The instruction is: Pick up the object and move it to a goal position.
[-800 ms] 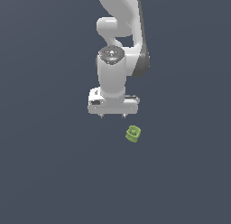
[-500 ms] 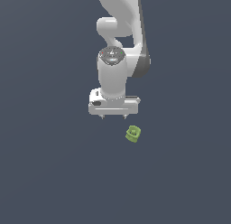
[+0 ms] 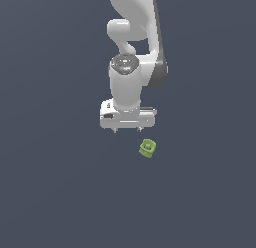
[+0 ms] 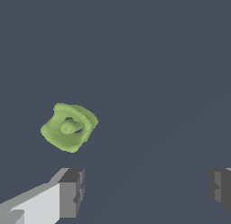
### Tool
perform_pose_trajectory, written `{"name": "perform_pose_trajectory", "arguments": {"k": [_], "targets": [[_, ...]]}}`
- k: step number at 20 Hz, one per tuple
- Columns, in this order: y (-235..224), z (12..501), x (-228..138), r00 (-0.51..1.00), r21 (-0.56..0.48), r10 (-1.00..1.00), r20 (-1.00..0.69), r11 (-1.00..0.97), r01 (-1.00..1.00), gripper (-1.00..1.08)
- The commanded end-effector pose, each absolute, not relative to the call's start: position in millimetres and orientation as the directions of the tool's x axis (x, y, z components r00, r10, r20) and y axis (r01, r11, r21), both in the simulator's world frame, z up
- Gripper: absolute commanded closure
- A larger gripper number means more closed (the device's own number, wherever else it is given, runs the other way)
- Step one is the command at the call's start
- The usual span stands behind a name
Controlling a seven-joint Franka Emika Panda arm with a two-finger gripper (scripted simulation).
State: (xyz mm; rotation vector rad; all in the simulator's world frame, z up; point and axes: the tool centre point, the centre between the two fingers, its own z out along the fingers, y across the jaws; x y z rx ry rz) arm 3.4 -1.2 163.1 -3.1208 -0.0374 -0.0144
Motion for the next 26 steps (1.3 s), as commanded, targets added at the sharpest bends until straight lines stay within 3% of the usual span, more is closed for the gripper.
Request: {"name": "perform_pose_trajectory", "arguments": {"k": [1,26], "targets": [[1,162,4,1.000,-0.021,0.015,0.009,-1.000,0.016,-0.92],[68,111,18,0.929,-0.008,-0.371,-0.002,-0.929,-0.371,-0.92]]}}
